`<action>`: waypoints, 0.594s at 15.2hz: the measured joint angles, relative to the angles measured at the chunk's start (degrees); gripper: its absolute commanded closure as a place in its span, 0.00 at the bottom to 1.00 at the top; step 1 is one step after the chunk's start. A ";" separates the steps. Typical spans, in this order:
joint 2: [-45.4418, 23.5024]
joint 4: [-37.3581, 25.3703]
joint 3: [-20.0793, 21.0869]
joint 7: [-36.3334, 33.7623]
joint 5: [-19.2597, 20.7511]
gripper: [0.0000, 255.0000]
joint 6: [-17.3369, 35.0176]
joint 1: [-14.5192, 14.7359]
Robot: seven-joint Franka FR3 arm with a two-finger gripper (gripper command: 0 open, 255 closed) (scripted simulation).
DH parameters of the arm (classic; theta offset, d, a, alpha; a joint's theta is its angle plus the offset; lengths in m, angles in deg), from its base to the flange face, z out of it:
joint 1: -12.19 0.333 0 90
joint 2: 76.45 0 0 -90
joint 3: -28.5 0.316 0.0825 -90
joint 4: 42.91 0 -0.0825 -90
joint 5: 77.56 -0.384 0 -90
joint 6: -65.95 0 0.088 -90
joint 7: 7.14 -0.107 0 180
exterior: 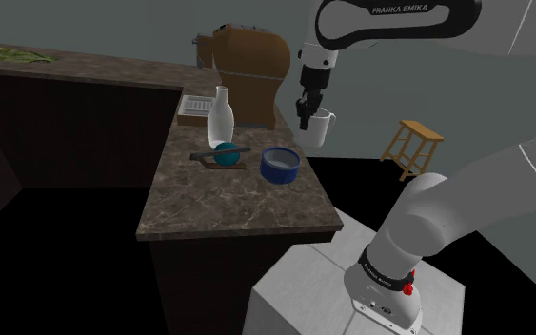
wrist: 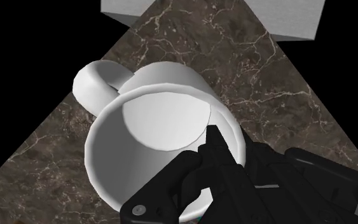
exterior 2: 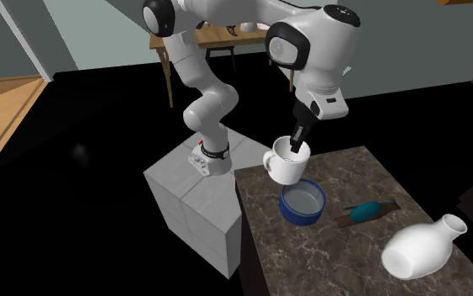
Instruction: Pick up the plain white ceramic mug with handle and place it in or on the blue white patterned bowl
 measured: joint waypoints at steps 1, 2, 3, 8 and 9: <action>-2.41 -1.97 0.38 -0.53 -0.42 1.00 0.42 0.38; -4.64 -4.36 0.62 -0.85 -0.74 1.00 0.21 0.65; -6.62 -6.10 0.82 -1.12 -0.99 1.00 0.45 0.88; -10.30 -7.67 1.02 -1.50 -1.37 1.00 2.51 1.19; -10.53 -7.14 1.01 -1.52 -1.38 1.00 3.28 1.20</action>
